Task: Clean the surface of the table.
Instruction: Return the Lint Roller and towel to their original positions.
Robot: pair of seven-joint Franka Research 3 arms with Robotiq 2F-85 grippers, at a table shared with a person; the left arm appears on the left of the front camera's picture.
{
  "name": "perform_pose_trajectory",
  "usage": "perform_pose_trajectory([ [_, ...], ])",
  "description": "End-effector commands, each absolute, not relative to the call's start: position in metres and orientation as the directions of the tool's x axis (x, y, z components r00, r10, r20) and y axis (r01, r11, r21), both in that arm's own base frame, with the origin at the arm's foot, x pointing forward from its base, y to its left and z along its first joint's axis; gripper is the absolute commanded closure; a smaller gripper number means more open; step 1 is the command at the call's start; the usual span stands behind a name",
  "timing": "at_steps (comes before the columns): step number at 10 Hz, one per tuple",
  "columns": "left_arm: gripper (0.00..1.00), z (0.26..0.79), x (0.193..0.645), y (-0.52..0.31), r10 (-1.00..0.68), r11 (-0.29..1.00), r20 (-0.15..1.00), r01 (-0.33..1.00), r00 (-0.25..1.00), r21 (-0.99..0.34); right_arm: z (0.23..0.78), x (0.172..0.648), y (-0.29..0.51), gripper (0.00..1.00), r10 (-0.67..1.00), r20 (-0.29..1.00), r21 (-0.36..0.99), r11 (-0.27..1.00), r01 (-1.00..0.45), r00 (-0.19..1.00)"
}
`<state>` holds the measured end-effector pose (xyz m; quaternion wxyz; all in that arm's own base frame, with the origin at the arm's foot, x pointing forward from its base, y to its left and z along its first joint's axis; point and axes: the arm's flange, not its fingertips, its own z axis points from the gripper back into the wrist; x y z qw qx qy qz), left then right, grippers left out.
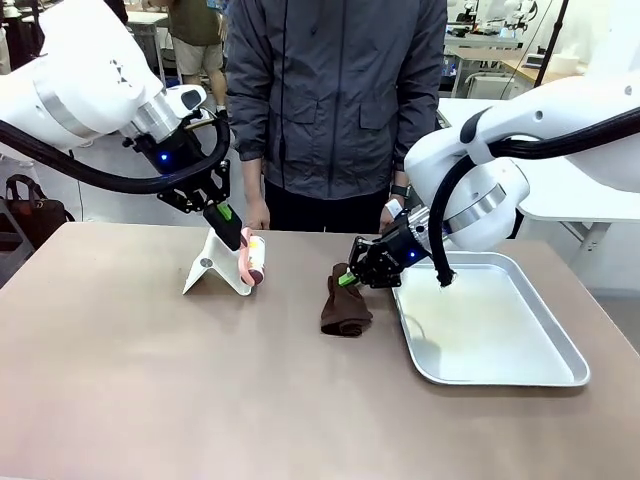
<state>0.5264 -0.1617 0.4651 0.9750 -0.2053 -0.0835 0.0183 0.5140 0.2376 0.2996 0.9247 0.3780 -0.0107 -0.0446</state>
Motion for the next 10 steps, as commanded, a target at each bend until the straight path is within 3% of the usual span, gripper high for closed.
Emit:
perform_pose_trajectory([
  [1, 0.78, 0.466, 0.534, -0.169, 0.108, 0.925, 0.148, -0.045, 0.983, -0.377, 0.301, 0.519, 0.244, 0.90, -0.102, -0.030, 0.695, 0.713, 0.094, 0.994],
  [10, 0.78, 0.444, 0.557, -0.154, 0.083, 0.938, 0.099, -0.045, 0.992, -0.343, 0.296, 0.518, 0.244, 0.90, -0.087, -0.055, 0.704, 0.703, 0.101, 0.995],
])
